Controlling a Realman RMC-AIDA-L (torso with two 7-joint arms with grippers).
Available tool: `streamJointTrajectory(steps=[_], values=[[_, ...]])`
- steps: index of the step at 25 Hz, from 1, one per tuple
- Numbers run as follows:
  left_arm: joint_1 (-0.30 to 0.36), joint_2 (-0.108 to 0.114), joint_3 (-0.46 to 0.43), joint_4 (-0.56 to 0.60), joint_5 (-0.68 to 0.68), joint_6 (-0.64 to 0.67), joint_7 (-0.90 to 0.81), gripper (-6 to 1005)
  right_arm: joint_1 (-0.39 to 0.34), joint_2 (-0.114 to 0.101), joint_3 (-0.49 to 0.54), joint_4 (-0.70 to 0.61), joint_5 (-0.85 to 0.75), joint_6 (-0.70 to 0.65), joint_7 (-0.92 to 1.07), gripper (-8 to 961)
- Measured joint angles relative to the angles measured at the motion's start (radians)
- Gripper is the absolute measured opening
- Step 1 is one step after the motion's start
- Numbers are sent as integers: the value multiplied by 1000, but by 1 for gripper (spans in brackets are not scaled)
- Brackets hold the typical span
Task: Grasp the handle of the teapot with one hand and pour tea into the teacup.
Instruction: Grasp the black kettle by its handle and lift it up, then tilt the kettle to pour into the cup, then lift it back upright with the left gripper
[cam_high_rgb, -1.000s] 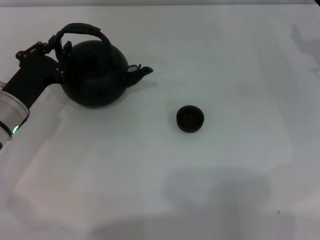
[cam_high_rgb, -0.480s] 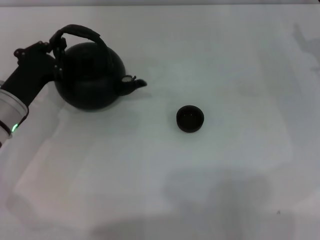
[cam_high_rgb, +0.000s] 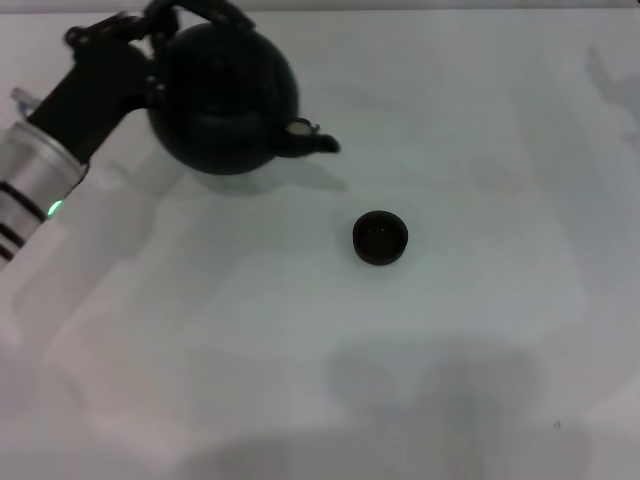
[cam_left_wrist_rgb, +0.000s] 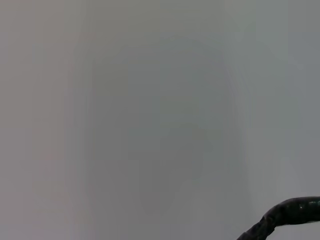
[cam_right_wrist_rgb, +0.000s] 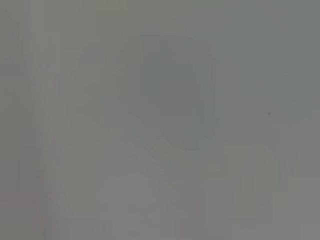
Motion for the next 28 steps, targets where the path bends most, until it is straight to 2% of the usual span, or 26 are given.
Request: streamJointTrajectory(steps=[4,11,18,28], values=[[-32,-4,1,8,66,0,105,103,2,1,0,0,0,6,0,844],[-57,-8,1,-20,86,9,196,103,7,3,0,0,0,7,0,844],[-72,-11,-4,-100,92,37,399,103,15,5,0,0,0,7,7,844],[-75,-10,-7,-100,87,33,440,101,37,6,0,0,0,7,9,844]])
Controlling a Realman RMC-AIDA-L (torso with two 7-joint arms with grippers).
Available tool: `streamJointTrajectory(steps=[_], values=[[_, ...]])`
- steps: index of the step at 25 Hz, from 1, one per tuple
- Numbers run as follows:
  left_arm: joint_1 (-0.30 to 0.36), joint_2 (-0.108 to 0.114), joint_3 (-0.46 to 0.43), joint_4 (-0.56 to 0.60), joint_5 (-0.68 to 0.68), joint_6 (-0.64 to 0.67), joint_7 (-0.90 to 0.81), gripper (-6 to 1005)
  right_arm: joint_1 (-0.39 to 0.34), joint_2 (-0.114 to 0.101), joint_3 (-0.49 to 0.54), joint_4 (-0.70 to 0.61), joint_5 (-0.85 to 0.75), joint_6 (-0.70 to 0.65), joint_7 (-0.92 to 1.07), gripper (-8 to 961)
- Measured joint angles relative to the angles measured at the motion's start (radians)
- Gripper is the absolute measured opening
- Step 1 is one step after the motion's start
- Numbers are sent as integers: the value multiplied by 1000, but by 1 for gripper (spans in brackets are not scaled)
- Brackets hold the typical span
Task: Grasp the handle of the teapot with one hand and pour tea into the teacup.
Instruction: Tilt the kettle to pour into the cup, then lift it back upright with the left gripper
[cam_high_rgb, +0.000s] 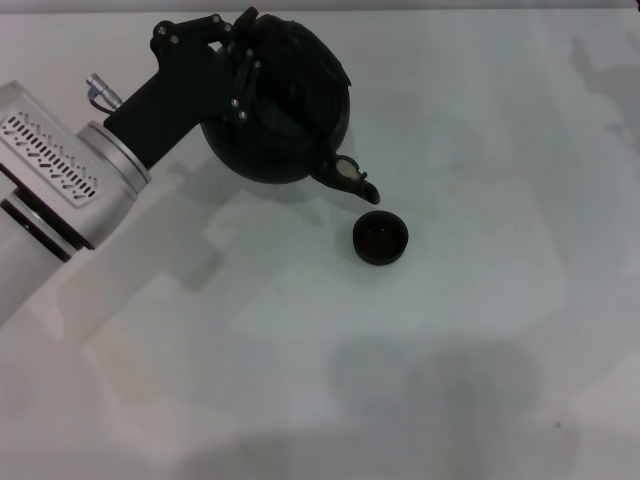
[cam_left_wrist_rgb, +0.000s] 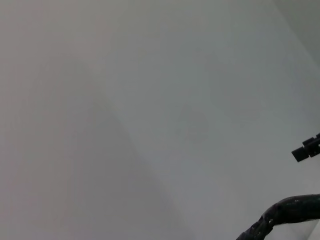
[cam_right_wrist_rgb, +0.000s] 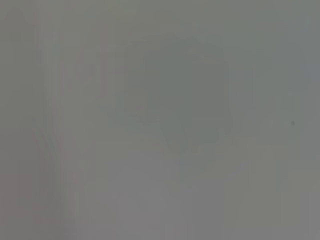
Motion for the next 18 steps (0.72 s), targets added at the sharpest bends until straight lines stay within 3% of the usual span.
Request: streamJointTrajectory(steps=[18], values=[[-22,3,8,2,31,-44,46,99,-5,2,0,8,14,0,2,844]])
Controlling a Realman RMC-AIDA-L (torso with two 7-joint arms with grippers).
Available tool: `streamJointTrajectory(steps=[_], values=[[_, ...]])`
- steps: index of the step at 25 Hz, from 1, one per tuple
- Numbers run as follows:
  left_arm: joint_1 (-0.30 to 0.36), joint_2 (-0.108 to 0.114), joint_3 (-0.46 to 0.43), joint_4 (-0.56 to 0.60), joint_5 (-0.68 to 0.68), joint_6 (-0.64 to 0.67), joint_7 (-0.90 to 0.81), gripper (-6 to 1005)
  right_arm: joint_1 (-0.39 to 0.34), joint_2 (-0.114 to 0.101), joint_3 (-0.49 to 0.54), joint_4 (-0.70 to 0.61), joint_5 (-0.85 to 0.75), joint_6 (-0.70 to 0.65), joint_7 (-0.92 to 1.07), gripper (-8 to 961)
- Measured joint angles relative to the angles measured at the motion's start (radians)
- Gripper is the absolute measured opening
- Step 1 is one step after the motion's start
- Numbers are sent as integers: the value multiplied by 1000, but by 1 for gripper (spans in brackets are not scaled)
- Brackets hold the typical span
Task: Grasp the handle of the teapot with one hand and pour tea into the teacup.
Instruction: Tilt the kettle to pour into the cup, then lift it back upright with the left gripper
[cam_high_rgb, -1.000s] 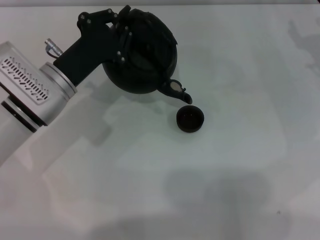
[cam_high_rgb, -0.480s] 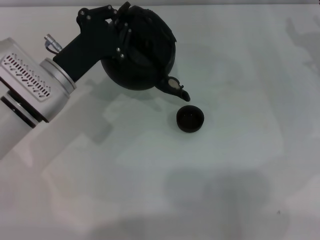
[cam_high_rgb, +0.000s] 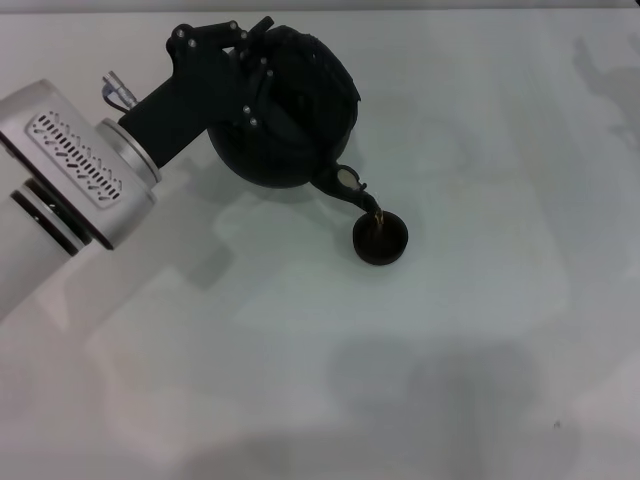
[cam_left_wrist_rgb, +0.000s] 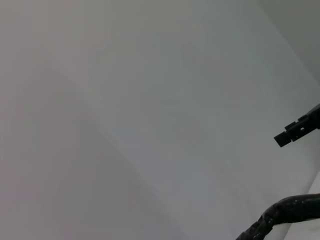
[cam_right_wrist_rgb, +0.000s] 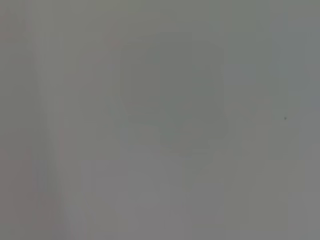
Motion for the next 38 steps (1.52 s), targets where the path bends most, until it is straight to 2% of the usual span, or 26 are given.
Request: streamJointTrajectory(steps=[11,27,34,38], values=[[-5,-1,0,-1,10,-27,68,98,0,0,0,-1,6,-4,1,844],[-4,-2,-8,-10,2,-29,62,98,0,-1,0,0,12,-1,2,844],[-2,0,-35,-20,-1,-29,-70,99,1,-2,0,0,19,0,2,844],[-1,1,-36,-20,-1,-29,-79,99,0,-2,0,-1,24,0,2,844]])
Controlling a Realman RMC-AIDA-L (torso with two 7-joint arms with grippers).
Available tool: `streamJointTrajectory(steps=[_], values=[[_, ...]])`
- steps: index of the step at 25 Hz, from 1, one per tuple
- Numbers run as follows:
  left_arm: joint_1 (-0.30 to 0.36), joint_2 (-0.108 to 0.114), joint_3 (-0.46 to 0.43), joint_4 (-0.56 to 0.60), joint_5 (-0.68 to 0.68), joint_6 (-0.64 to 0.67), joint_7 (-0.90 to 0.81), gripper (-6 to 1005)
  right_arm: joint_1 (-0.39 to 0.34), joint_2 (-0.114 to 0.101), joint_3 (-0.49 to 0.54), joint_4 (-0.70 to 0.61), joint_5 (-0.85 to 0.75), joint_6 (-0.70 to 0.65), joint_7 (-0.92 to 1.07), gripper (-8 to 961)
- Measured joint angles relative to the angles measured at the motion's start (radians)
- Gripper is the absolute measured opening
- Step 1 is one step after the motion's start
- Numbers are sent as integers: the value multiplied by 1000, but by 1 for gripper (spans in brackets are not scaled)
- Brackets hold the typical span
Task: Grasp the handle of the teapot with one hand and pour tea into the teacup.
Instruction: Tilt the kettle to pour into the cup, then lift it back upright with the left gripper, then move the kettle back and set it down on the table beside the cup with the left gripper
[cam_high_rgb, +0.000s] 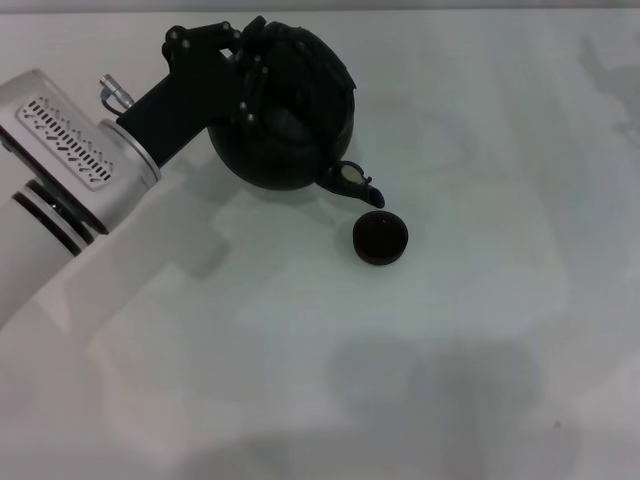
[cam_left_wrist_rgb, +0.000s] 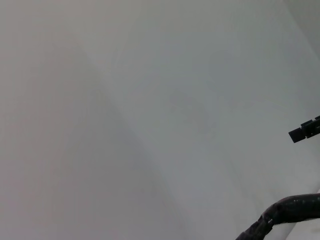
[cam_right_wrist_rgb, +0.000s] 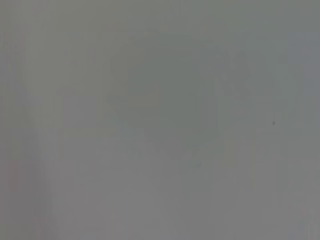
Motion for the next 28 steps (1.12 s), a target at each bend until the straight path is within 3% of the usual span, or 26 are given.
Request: streamJointTrajectory(steps=[7,18,28], values=[[16,-3,-89,-26,-2,2,-49,99,-1,-1,0,2,0,3,0,844],[119,-9,-405,-180,-5,12,-56,98,-2,-6,0,-6,12,33,-5,844],[146,-11,-417,-208,-84,-48,-133,99,-17,-9,0,-14,25,35,-9,844]])
